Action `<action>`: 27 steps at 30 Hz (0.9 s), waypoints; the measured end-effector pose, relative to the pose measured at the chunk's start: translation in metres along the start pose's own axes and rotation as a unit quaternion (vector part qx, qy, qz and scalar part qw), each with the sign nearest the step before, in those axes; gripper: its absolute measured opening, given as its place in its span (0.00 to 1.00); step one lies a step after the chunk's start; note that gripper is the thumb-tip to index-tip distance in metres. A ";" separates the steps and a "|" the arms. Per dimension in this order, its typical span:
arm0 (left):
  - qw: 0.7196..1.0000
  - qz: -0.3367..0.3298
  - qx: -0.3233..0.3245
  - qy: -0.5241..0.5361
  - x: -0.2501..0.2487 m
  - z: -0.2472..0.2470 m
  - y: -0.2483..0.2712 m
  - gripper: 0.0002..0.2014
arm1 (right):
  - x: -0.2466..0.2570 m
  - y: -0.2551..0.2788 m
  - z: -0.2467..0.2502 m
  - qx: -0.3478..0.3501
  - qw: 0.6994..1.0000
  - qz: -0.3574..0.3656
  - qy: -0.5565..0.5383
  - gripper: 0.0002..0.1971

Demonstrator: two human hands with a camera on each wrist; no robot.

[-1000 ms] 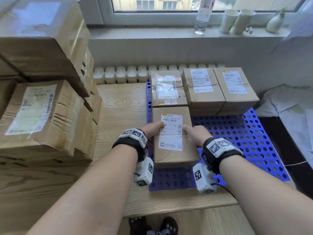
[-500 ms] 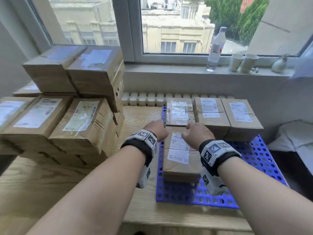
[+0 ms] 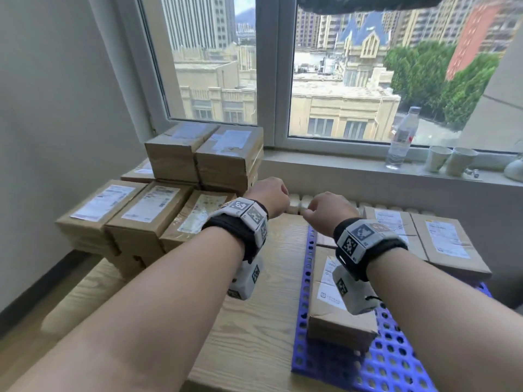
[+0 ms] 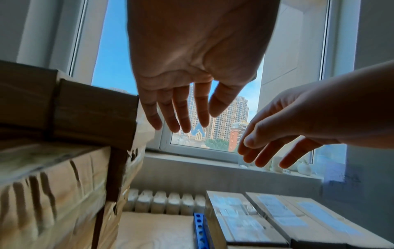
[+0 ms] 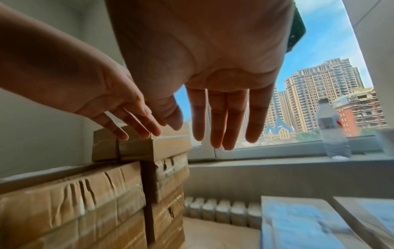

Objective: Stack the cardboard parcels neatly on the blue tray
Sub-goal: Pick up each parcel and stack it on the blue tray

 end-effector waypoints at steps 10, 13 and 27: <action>0.998 -0.016 -0.064 -0.004 0.072 0.092 -0.020 0.15 | 0.109 -0.037 0.011 -0.042 0.998 0.033 -0.029 0.13; 0.996 -0.025 -0.085 -0.007 0.108 0.124 -0.031 0.15 | 0.149 -0.051 0.008 -0.066 0.997 0.029 -0.042 0.12; 0.991 0.040 -0.116 0.056 0.276 0.197 -0.108 0.17 | 0.284 -0.113 -0.019 -0.144 0.986 -0.009 -0.084 0.11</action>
Point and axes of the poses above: each hand's wrist, its own y-axis away from the middle knuckle, its own z-axis out of the back of the hand, x = y × z, the point moved 5 cm from there along -y, towards the middle knuckle, and after that the axes turned 5 degrees about -y, right-handed, at the moved point
